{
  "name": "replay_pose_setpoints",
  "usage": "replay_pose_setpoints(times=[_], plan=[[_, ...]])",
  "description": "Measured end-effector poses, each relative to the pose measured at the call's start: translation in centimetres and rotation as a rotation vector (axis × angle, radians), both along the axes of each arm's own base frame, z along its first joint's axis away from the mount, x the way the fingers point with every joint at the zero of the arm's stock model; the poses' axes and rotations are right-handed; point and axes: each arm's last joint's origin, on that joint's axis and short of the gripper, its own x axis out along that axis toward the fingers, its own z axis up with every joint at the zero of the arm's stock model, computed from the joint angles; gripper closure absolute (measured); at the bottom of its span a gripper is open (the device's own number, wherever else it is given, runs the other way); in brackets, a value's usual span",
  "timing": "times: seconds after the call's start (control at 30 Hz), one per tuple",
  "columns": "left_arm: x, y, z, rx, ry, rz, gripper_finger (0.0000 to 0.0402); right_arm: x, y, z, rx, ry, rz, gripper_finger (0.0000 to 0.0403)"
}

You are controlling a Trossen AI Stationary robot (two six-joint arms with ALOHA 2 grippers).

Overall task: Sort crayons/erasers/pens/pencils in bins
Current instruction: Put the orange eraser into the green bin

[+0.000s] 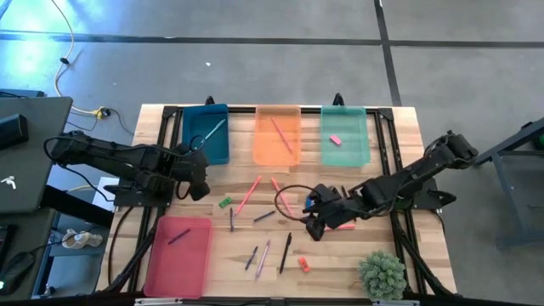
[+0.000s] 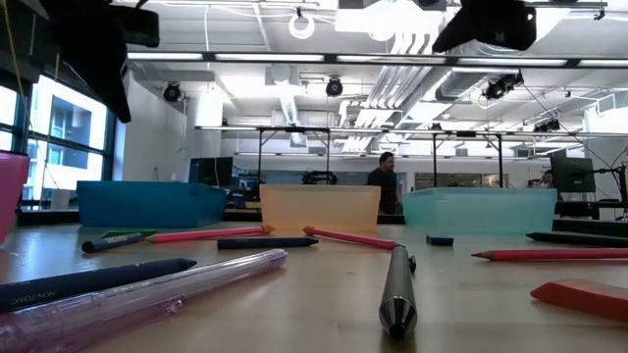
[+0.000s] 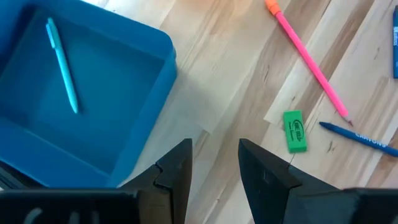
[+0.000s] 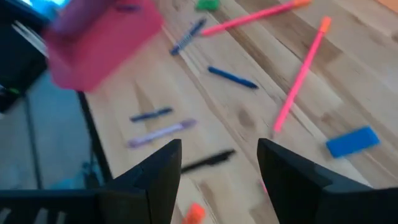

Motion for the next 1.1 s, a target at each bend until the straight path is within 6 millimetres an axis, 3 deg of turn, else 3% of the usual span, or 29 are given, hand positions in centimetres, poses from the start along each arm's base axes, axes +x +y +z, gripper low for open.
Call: replay_pose_setpoints(times=[0.23, 0.5, 0.8, 1.1], plan=[[0.0, 0.0, 0.0, -0.019, -0.020, 0.051, 0.0284, 1.1, 1.1, -0.7, -0.040, 0.236, -0.031, 0.0199], [0.0, 0.0, 0.0, -0.019, -0.021, 0.053, 0.0284, 2.6, 4.5, -3.1, -0.035, 0.413, -0.051, 0.0199], [0.0, 0.0, 0.0, -0.019, -0.021, 0.054, 0.0284, 3.5, 7.7, -6.1, -0.004, 0.486, -0.101, 0.0199], [0.0, 0.0, 0.0, -0.022, -0.024, 0.061, 0.0284, 5.1, 11.2, -6.3, 0.032, 0.489, -0.063, 0.0199]])
